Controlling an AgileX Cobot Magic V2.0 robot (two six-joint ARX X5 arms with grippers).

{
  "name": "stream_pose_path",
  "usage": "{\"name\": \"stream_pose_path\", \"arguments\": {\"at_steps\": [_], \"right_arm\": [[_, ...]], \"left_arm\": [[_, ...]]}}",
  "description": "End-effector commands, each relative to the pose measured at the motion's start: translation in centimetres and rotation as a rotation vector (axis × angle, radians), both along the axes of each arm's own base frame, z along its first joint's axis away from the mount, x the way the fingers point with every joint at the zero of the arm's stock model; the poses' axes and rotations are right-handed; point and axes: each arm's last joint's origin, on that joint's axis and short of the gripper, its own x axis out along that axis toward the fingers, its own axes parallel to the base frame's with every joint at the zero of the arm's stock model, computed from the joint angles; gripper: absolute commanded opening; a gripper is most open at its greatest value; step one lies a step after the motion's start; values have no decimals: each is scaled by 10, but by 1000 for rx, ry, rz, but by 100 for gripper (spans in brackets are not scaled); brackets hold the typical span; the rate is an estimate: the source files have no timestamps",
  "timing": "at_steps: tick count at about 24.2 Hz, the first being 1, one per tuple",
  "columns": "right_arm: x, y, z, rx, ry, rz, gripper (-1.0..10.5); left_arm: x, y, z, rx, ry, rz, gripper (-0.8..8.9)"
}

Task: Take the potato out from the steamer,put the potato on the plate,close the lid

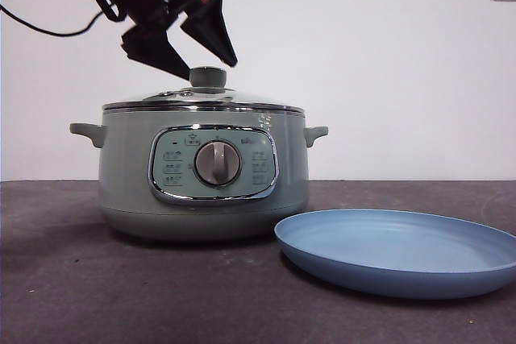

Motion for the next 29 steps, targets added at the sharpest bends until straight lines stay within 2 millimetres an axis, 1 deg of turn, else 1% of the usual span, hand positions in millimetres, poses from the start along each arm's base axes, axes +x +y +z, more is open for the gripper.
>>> {"name": "stream_pose_path", "arguments": {"at_steps": [1,2,3,5,6,8,10,13,16,21,23,27,29], "right_arm": [[2,0,0,-2,-2,0,630],[3,0,0,-3,0,0,630],[4,1,-1,-3,2,0,630],[4,1,0,-3,-2,0,630],[4,1,0,-3,-3,0,630],[4,1,0,-3,-3,0,630],[4,1,0,-3,-3,0,630],[4,1,0,-2,-4,0,630],[4,1,0,-2,-4,0,630],[4,1,0,-2,-5,0,629],[4,1,0,-1,-9,-1,629],[7,1,-1,-2,-6,-1,629],[11,1,-2,2,6,-5,629]], "left_arm": [[2,-5,-6,11,3,-18,713],[2,-6,-6,11,3,-19,712],[1,-7,-6,15,1,-20,662],[0,-9,-7,18,7,-22,474],[0,-8,-7,22,15,-22,420],[-1,-8,-8,28,31,-23,386],[-3,-8,-10,33,49,-23,267],[-3,-8,-10,34,53,-23,162],[-3,-8,-9,29,45,-23,-17],[-2,-9,-5,6,19,-26,-9],[-4,-7,1,-1,2,-23,-9],[-14,2,23,-23,-51,-6,-9],[-21,8,37,-49,-80,11,-9]]}}
